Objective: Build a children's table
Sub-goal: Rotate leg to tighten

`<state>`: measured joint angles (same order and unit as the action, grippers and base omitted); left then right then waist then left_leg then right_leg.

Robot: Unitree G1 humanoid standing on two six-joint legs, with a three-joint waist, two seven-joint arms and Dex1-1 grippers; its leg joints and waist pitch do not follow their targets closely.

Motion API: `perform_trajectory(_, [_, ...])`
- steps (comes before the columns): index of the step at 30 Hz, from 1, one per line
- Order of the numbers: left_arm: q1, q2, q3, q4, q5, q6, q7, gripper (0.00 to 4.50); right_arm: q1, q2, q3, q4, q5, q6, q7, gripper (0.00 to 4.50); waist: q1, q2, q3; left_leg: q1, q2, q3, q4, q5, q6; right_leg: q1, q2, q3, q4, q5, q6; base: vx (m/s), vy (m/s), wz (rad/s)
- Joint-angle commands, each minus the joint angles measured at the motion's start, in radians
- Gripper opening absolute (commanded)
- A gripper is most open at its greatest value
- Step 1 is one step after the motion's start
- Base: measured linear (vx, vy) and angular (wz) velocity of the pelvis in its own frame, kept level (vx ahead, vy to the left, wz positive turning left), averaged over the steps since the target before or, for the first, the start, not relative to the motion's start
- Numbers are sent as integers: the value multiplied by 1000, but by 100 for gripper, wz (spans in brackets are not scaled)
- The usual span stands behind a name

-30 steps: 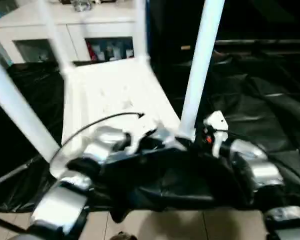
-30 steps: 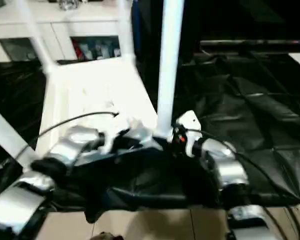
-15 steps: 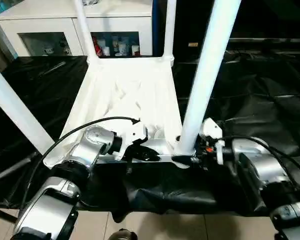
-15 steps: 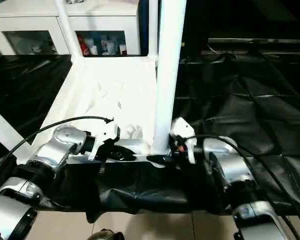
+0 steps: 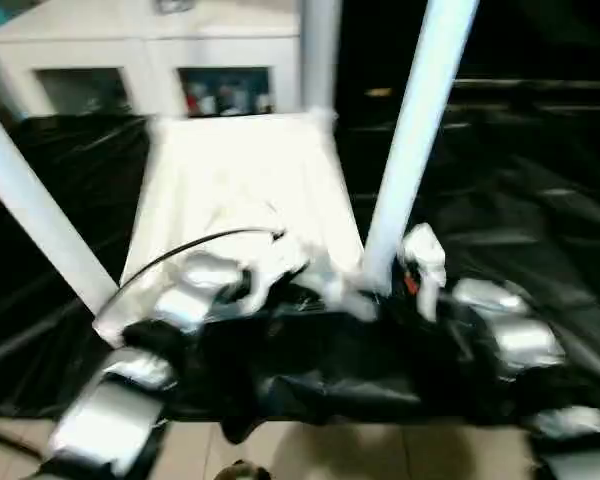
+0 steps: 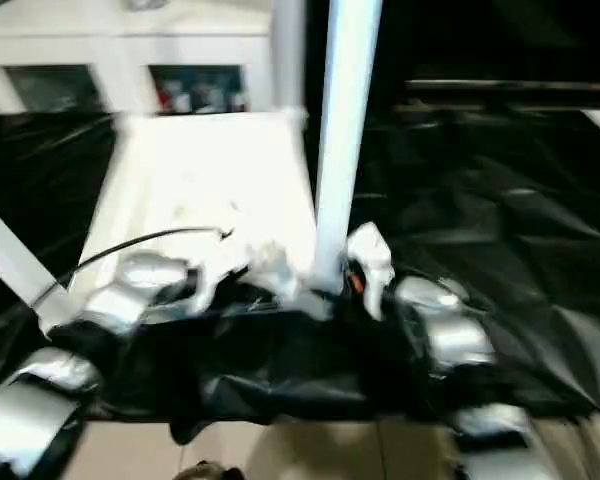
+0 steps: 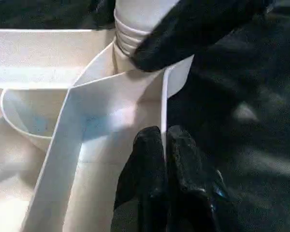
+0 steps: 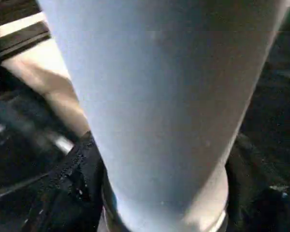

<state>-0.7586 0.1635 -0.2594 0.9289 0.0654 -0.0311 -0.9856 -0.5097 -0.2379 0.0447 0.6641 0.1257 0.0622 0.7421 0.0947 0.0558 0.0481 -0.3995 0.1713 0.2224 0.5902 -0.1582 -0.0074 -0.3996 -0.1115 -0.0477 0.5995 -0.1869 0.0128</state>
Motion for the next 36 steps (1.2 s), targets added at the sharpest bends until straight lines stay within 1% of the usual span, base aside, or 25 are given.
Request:
perform_trajectory(1, [-16,-27,45,34,-18,11,122,0,14,33,3,60,-12,32,-94,274,-6,-24,-57,40,60,-49,-89,-419,-37,14,-55,30,-93,-433,-172,0,0,0])
perform_trajectory(2, [-40,-65,47,61,-8,20,193,0,-2,79,-18,91,-18,28,-212,274,-12,-12,-56,39,58,-51,-90,-430,-38,15,-55,30,-94,-430,-170,0,0,0])
perform_trajectory(4, [-52,-86,48,75,-4,23,224,0,-12,101,-24,103,-25,26,-263,274,-21,-18,-58,39,57,-53,-95,-446,-48,18,-51,27,-94,-417,-167,0,0,0])
perform_trajectory(5, [-71,-119,48,99,4,20,273,0,-32,142,-35,125,-25,28,-331,274,-24,-15,-58,36,56,-52,-96,-447,-49,19,-50,27,-95,-398,-165,0,0,0])
perform_trajectory(6, [-73,-123,47,102,5,19,278,0,-34,147,-33,127,-27,26,-334,274,-24,-15,-58,40,56,-51,-96,-454,-50,15,-49,28,-96,-395,-166,0,0,0])
perform_trajectory(7, [-81,-144,42,115,11,10,293,0,-43,168,16,122,-65,-16,-303,274,-24,-17,-59,43,55,-50,-94,-459,-49,14,-50,28,-98,-392,-168,0,0,0])
perform_trajectory(8, [-84,-150,38,119,18,3,300,0,-42,177,35,114,-74,-41,-267,274,-23,-21,-59,41,53,-48,-91,-452,-34,15,-51,30,-100,-377,-169,0,0,0])
perform_trajectory(9, [-85,-151,37,121,20,1,303,0,-41,180,42,111,-76,-51,-253,330,-21,-20,-59,42,53,-48,-91,-447,-27,15,-52,31,-101,-373,-170,0,0,0])
perform_trajectory(10, [-85,-151,35,121,22,-3,299,0,-40,179,44,108,-78,-57,-246,344,-20,-16,-60,39,54,-48,-91,-433,-17,18,-52,32,-98,-354,-174,0,0,0])
perform_trajectory(12, [-80,-143,35,122,21,-18,274,0,-33,167,47,91,-64,-69,-192,346,-19,-19,-60,37,54,-46,-90,-424,-5,20,-51,32,-97,-334,-180,0,0,0])
perform_trajectory(14, [-77,-135,31,122,20,-29,253,0,-28,154,52,79,-58,-78,-157,366,-17,-21,-60,33,54,-46,-89,-412,8,24,-52,31,-96,-335,-182,0,0,0])
perform_trajectory(16, [-70,-116,29,121,19,-54,196,0,-19,116,60,56,-41,-90,-57,389,-14,-23,-60,34,55,-45,-87,-402,18,25,-53,31,-97,-341,-183,0,0,0])
perform_trajectory(18, [-68,-110,30,120,17,-59,179,0,-17,105,61,50,-37,-92,-24,389,-9,-22,-60,33,57,-43,-86,-385,27,25,-52,31,-95,-324,-189,0,0,0])
perform_trajectory(20, [-51,-78,21,92,4,-81,69,0,1,43,73,7,-14,-84,112,389,0,-23,-60,30,59,-40,-84,-362,40,31,-51,29,-92,-305,-197,0,0,0])
perform_trajectory(21, [-45,-66,17,81,0,-85,29,0,4,23,75,-6,-8,-81,152,389,2,-19,-60,31,61,-40,-84,-360,43,29,-52,30,-91,-301,-200,0,0,0])
perform_trajectory(22, [-38,-50,8,68,-1,-92,-16,0,8,-3,76,-22,2,-72,203,389,3,-21,-62,29,62,-40,-83,-349,50,31,-51,29,-87,-277,-210,0,0,0])
perform_trajectory(23, [-32,-34,-1,58,-2,-102,-58,0,10,-24,77,-33,9,-66,242,389,3,-18,-64,26,62,-39,-81,-334,55,33,-51,28,-82,-253,-221,0,0,0])
perform_trajectory(24, [-25,-19,-8,46,-7,-110,-105,0,12,-46,77,-42,15,-62,280,389,4,-17,-64,26,62,-38,-81,-330,57,32,-52,27,-82,-247,-226,0,0,0])
perform_trajectory(26, [-7,21,-10,9,-36,-105,-230,0,13,-112,84,-59,23,-51,387,389,7,-14,-69,27,65,-36,-76,-292,68,33,-50,25,-72,-171,-255,0,0,0])
perform_trajectory(27, [-6,24,-10,7,-36,-105,-237,0,13,-115,84,-59,23,-50,393,389,10,-13,-70,30,65,-34,-73,-280,76,31,-49,25,-69,-138,-270,0,0,0])
perform_trajectory(28, [-4,33,-11,2,-38,-104,-257,0,11,-126,85,-59,23,-49,410,389,12,-15,-70,29,65,-34,-72,-269,78,34,-50,24,-68,-126,-275,0,0,0])
perform_trajectory(29, [-1,44,-12,-4,-39,-106,-284,0,10,-139,87,-62,22,-49,431,389,17,-12,-72,29,65,-33,-71,-253,87,33,-51,23,-65,-108,-282,0,0,0])
perform_trajectory(33, [2,77,-11,-13,-41,-108,-342,0,-3,-164,90,-55,17,-59,469,389,24,-12,-72,28,67,-34,-72,-239,88,34,-51,21,-60,-94,-288,0,0,0])
perform_trajectory(35, [2,84,-8,-16,-42,-105,-351,0,-12,-159,86,-50,26,-51,478,389,24,-12,-69,29,68,-36,-76,-274,69,33,-52,21,-64,-143,-283,0,0,0])
perform_trajectory(36, [2,85,-7,-18,-43,-103,-351,0,-15,-157,86,-48,29,-50,481,375,23,-12,-69,30,68,-36,-77,-282,63,33,-52,22,-65,-152,-282,0,0,0])
